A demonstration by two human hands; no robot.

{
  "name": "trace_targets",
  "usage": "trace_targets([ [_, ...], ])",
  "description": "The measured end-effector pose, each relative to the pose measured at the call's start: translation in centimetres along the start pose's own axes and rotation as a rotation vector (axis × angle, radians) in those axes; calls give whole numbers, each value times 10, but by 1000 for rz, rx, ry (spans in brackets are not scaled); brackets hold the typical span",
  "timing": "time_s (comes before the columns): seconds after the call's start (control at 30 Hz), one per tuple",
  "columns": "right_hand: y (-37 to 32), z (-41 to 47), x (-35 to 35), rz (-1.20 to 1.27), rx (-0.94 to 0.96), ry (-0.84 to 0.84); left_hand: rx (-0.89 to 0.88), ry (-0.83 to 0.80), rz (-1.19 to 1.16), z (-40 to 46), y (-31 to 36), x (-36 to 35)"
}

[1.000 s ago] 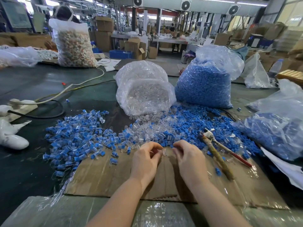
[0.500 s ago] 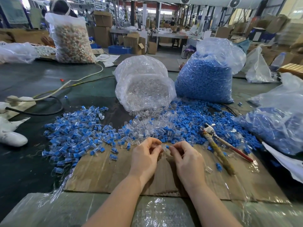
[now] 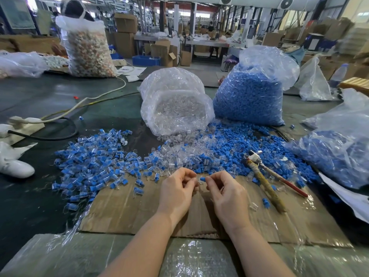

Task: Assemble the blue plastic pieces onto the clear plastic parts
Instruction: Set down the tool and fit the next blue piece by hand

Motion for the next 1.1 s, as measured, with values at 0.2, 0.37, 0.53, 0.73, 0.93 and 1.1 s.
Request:
trace_targets([
  [0.2, -2, -1, 0, -98, 35, -41, 3, -42, 10, -1, -1, 1],
  [0.37, -4, -1, 0, -126, 62, -58, 14, -70, 10, -1, 0, 2],
  [0.53, -6, -2, 3, -72, 98, -3, 29, -52, 6, -1, 0, 2],
  [0.73, -7, -2, 3, -56, 181, -37, 38, -60, -27, -1, 0, 2],
  [0.93, -7, -1, 4, -36, 171, -65, 6, -59, 16, 0, 0, 3],
  [1.1, -8, -1, 5, -34, 171, -78, -3, -62, 23, -1, 1, 3],
])
Point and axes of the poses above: each hand's wrist, its own z-axis towards the middle knuckle, its own x-axis out of the back of the hand, y = z × x, the point moved 1 cm from there along z, towards the middle knuckle, and after that the axes turned 7 degrees about -z, right-handed, at the moved point
